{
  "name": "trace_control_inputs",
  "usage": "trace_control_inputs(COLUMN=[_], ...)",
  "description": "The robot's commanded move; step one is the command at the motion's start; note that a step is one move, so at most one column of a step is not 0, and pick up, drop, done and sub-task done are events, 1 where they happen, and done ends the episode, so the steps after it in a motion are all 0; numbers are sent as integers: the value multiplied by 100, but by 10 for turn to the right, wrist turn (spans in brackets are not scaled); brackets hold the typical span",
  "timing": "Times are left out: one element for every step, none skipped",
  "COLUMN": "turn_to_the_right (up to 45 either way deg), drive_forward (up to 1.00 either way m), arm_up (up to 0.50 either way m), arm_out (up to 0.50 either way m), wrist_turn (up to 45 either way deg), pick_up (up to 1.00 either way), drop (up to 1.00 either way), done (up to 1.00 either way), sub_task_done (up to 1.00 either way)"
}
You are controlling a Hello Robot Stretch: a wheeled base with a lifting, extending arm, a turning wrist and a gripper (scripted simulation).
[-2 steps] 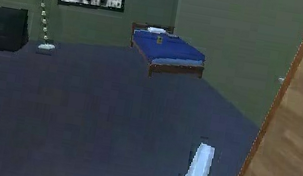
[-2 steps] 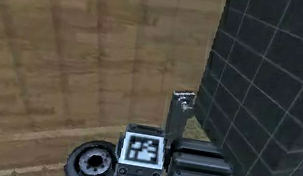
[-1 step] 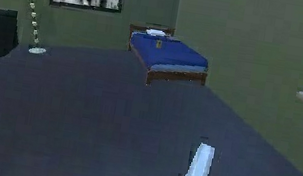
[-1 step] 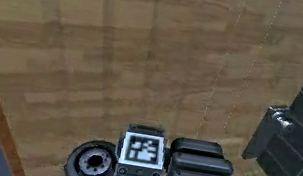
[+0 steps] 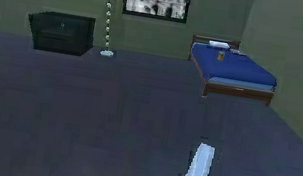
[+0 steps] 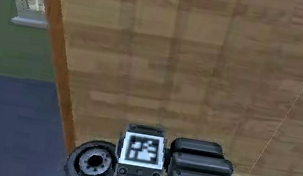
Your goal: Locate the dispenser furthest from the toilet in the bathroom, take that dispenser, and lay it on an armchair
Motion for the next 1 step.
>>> trace_control_inputs(turn_to_the_right=[0], drive_forward=[45], arm_up=[0], arm_out=[0], wrist_turn=[0], pick_up=[0], drop=[0], done=[0], sub_task_done=[0])
